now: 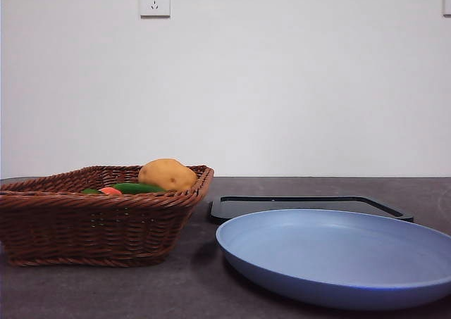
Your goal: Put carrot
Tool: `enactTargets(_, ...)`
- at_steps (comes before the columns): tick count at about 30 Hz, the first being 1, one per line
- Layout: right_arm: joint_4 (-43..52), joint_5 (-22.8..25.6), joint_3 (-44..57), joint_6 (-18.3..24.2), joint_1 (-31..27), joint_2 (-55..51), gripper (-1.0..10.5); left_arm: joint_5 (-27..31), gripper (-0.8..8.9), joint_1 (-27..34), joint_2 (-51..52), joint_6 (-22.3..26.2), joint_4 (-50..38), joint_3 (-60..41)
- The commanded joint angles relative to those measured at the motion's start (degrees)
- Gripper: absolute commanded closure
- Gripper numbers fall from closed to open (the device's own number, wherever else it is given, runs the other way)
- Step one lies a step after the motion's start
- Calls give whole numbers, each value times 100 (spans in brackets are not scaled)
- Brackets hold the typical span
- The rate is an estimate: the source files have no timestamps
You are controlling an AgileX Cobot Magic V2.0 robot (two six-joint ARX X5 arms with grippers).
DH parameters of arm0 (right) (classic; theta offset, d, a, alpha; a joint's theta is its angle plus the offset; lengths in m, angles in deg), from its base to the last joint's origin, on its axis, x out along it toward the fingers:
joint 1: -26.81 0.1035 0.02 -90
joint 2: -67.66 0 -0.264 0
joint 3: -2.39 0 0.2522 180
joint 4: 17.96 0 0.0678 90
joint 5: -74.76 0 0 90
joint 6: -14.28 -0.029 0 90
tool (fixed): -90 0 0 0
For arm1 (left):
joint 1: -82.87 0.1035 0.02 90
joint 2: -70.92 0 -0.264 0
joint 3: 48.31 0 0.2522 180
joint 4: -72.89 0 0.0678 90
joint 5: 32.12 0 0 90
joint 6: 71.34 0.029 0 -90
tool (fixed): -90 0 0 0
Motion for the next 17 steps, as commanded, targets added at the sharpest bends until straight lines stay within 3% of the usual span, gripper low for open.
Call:
enactTargets(1, 50, -50, 17, -179, 7, -15, 943, -107, 806, 17, 24, -356, -138, -50)
enactTargets(4, -17, -260, -125, -247, 7, 57, 944, -111, 806, 17, -42, -662, 26, 59)
enactTargets(11, -450, -313, -909, -313, 7, 752, 943, -249, 806, 13, -767, -656, 92, 748)
enactTargets(17, -890, -643, -1768, 70, 7, 1681, 943, -573, 806, 13, -1836, -634, 101, 1517)
